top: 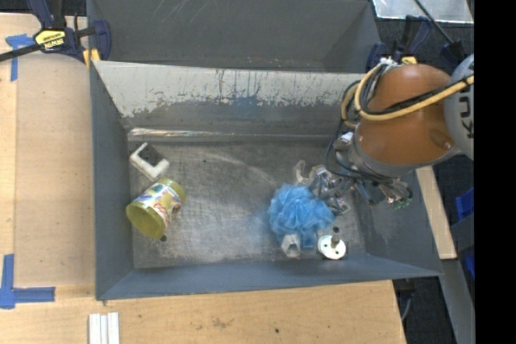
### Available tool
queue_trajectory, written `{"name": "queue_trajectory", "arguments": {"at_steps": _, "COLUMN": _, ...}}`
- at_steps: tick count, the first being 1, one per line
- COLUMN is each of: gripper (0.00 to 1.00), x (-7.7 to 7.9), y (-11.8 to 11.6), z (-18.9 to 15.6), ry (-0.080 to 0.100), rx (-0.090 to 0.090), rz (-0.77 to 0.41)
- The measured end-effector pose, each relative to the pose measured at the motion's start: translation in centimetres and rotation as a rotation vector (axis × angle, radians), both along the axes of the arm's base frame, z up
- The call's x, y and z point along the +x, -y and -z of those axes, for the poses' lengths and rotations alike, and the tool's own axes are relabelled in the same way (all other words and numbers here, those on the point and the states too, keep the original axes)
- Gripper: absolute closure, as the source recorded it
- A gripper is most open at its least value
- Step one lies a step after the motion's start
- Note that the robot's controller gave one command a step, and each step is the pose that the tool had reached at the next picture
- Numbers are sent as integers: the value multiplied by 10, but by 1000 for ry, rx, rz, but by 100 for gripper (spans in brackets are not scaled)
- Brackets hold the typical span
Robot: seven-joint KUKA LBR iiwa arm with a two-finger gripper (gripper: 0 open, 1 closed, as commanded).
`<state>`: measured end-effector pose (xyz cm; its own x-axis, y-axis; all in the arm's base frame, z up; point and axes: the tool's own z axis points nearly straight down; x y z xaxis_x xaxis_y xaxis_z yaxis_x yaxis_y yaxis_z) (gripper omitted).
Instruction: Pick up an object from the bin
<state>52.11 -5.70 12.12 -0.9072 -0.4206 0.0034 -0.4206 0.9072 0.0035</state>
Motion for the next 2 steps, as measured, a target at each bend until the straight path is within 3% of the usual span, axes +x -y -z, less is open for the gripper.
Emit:
{"name": "queue_trajectory", "arguments": {"at_steps": 1, "gripper": 100, "x": -11, "y": 9, "z": -62, "ry": 2, "rx": -1, "rz": -114}}
{"name": "queue_trajectory", "arguments": {"at_steps": 2, "gripper": 100, "x": -14, "y": 0, "z": -122, "ry": 4, "rx": 0, "rz": -156}}
